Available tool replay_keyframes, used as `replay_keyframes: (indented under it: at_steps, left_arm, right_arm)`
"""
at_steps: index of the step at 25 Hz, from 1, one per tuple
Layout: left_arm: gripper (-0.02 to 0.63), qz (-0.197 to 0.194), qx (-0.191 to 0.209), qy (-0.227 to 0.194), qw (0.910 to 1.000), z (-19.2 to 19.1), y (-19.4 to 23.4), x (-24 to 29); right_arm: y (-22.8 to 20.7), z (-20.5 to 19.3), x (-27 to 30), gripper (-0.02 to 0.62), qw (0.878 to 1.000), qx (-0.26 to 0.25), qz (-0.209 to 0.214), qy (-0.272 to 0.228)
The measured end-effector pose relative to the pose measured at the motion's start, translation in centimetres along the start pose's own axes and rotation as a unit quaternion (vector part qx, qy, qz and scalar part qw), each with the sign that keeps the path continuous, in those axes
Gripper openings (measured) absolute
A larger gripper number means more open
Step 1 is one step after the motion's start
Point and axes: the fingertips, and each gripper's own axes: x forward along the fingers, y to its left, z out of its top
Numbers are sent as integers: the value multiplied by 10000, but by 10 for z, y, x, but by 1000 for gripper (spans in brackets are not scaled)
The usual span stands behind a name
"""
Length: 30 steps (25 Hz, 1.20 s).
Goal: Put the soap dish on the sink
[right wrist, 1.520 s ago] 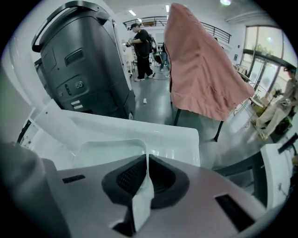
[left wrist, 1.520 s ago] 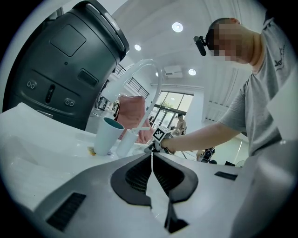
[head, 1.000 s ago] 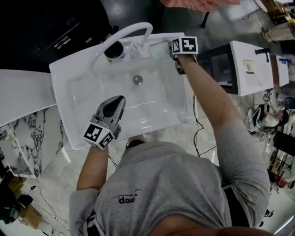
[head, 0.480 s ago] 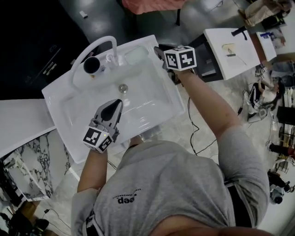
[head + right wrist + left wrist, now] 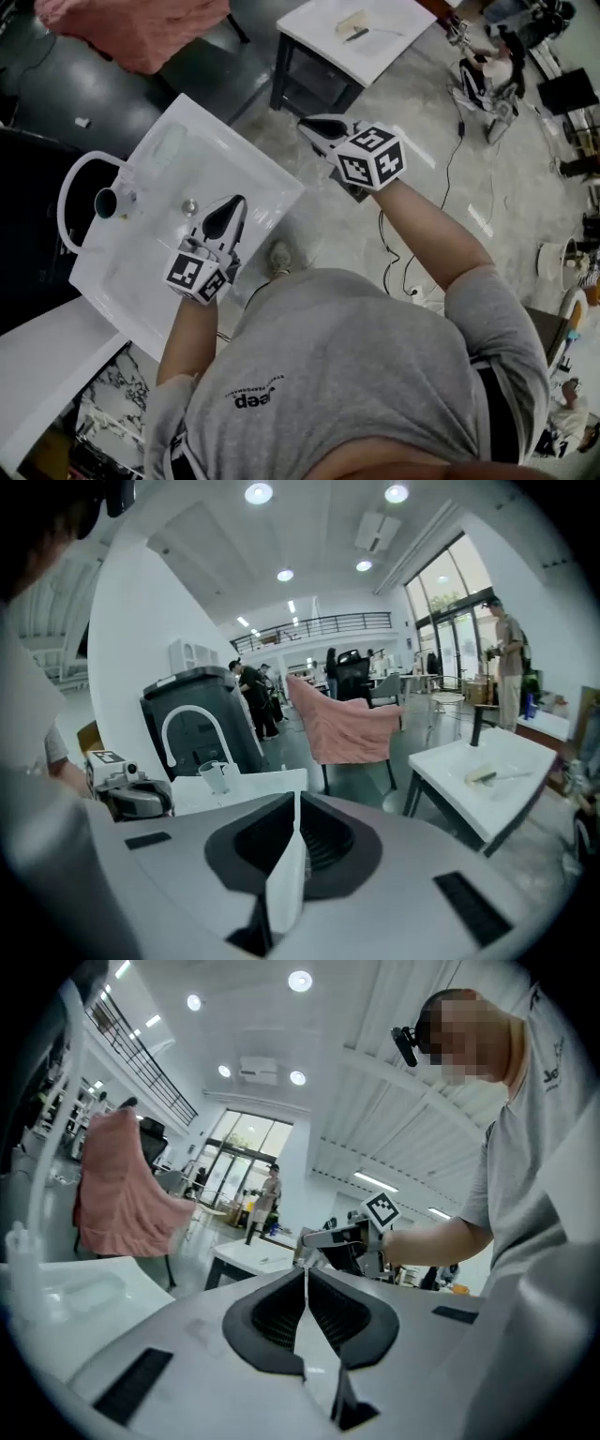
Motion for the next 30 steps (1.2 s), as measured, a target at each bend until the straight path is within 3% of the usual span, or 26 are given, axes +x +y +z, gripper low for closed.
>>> replay_keyframes:
  at_steps: [4, 8, 15, 23, 30]
  left_arm:
    - [25, -932, 152, 342, 9949, -4, -77, 66]
    - [25, -1629, 345, 584, 9843, -20, -165, 119]
    - [25, -2845, 634, 1117, 9500, -63, -313, 185]
    - [25, -3591, 665, 1463, 9193, -105, -433, 230]
    - [23, -4007, 738, 1764, 8961, -127, -473, 240]
  right_arm:
    - [-19, -49, -117, 54, 9972, 403, -538, -333]
    - [-28, -108, -225, 54, 9919, 606, -1009, -483]
    - [-30, -212, -398, 52, 9648, 1333, -2113, -824]
    - [-25, -291, -521, 52, 9295, 1949, -2890, -1201]
    - [-19, -314, -552, 52, 9152, 2091, -3167, -1358]
